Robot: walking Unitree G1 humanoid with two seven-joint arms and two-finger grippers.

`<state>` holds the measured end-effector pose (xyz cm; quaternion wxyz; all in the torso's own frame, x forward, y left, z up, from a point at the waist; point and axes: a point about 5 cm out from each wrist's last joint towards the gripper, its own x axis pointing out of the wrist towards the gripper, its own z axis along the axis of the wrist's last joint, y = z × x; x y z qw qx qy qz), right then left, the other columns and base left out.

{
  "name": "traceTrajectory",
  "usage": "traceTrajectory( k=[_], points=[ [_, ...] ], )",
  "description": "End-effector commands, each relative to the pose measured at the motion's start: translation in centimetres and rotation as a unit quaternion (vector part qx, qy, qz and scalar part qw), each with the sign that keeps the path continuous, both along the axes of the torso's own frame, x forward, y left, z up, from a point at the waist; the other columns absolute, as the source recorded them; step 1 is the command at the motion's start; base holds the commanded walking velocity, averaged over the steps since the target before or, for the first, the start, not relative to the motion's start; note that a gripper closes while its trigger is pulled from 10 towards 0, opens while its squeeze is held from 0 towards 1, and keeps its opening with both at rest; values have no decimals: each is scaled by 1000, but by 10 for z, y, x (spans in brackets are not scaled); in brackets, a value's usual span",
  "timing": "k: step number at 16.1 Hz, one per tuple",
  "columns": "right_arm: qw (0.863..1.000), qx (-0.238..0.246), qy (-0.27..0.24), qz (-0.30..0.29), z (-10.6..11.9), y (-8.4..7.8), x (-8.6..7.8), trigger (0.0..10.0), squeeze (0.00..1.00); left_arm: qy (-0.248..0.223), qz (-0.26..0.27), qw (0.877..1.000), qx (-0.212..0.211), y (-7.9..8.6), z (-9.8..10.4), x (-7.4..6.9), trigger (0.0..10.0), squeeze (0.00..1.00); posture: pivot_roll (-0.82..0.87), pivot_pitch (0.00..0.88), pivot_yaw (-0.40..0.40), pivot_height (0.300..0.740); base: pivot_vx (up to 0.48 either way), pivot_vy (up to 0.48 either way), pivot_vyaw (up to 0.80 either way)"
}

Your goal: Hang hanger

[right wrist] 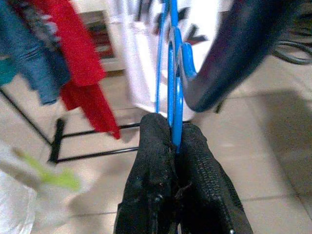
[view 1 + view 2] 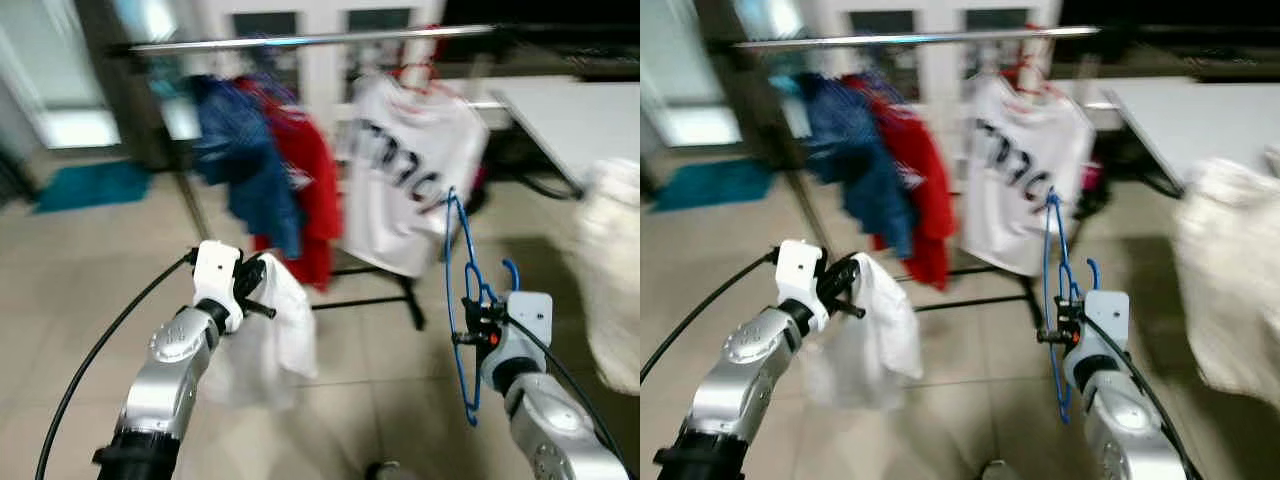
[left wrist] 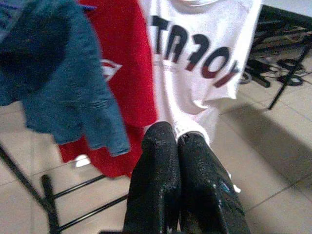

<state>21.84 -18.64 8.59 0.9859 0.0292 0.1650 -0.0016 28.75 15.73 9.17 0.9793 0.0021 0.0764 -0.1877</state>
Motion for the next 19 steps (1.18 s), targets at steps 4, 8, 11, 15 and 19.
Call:
traceTrajectory(
  k=[4, 8, 11, 15, 19],
  points=[
    [1000, 7, -8, -5, 3, 4, 0, 10000, 0, -2, 7, 1000, 24, -3, 5, -5, 10000, 0, -182, 0, 51, 740, 0, 0, -800],
    [1000, -13, -17, -9, 4, 4, 3, 10000, 0, -1, -3, 1000, 20, -9, 11, -4, 10000, 0, -184, 0, 78, 740, 0, 0, -800],
    [1000, -20, -15, -13, 5, 5, 1, 10000, 0, 1, -13, 1000, 23, -12, 12, -2, 10000, 0, -196, 0, 86, 740, 0, 0, -800],
    [999, -33, -8, 4, 6, 6, -7, 10000, 0, 4, -13, 1000, 13, -18, 11, 1, 10000, 0, -229, 0, 94, 740, 0, 0, -800],
    [999, -41, 1, 10, 5, 3, -8, 10000, 0, 5, -21, 1000, 13, -25, 10, 0, 10000, 0, -210, 0, 87, 740, 0, 0, -800]
  ],
)
